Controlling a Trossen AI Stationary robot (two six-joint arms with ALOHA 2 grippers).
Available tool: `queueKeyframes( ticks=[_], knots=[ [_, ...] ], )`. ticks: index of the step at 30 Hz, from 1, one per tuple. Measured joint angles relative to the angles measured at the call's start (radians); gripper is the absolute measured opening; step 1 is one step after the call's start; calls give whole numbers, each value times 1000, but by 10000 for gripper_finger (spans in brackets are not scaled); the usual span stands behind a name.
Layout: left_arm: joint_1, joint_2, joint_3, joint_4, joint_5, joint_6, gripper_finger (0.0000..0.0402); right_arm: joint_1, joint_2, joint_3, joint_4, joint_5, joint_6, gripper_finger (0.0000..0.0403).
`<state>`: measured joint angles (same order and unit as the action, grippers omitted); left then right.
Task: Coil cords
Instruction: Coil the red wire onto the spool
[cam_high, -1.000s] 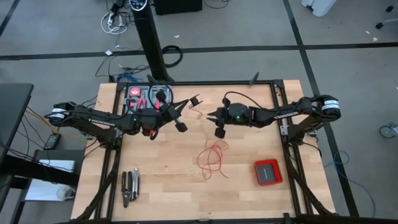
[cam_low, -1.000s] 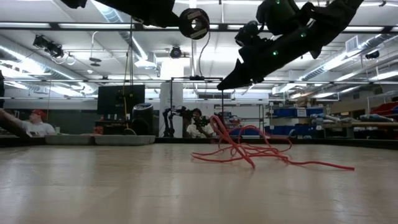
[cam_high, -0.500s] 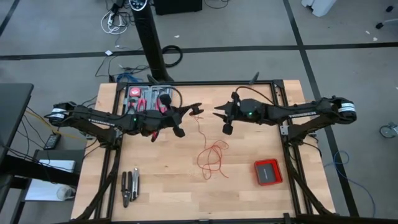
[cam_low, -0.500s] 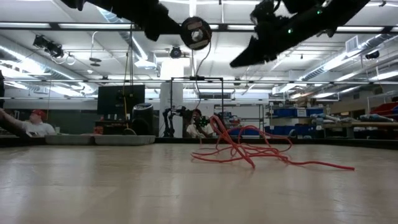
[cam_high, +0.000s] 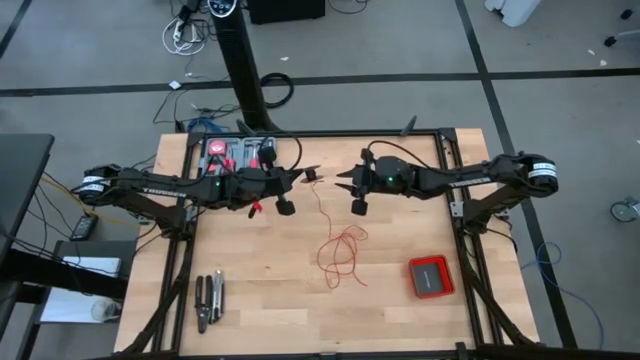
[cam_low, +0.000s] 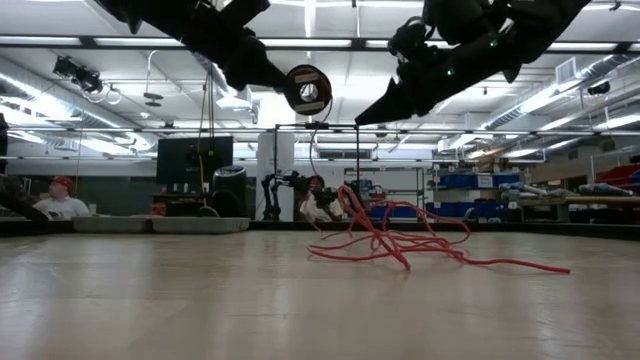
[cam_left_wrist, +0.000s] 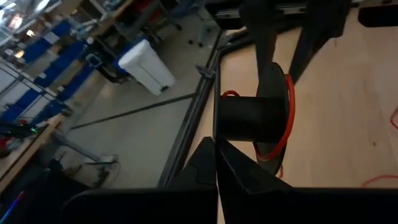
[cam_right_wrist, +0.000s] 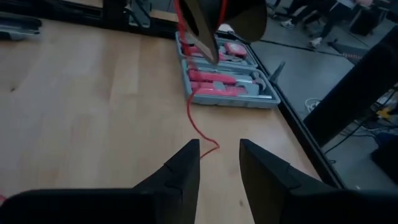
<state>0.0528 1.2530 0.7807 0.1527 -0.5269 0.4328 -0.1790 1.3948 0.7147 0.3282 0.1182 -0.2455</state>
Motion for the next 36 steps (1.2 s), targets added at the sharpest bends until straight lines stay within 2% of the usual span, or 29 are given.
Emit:
queueKeyframes(
  ticks=[16,19,25,29,32,36],
  knots=[
    [1,0,0,7,10,-11,0,-3,9,0,15,-10,6,109],
    [20,0,0,5,109,-35,0,-10,9,0,19,-55,7,109],
    [94,0,0,-38,509,-72,0,-46,9,0,1,-240,7,108],
    [100,0,0,-31,710,-56,0,-60,9,0,-16,-435,39,102],
    [83,0,0,32,735,-54,0,-55,-2,0,11,-531,92,98],
    [54,0,0,111,614,-59,0,-33,-41,0,46,-540,148,94]
  ],
)
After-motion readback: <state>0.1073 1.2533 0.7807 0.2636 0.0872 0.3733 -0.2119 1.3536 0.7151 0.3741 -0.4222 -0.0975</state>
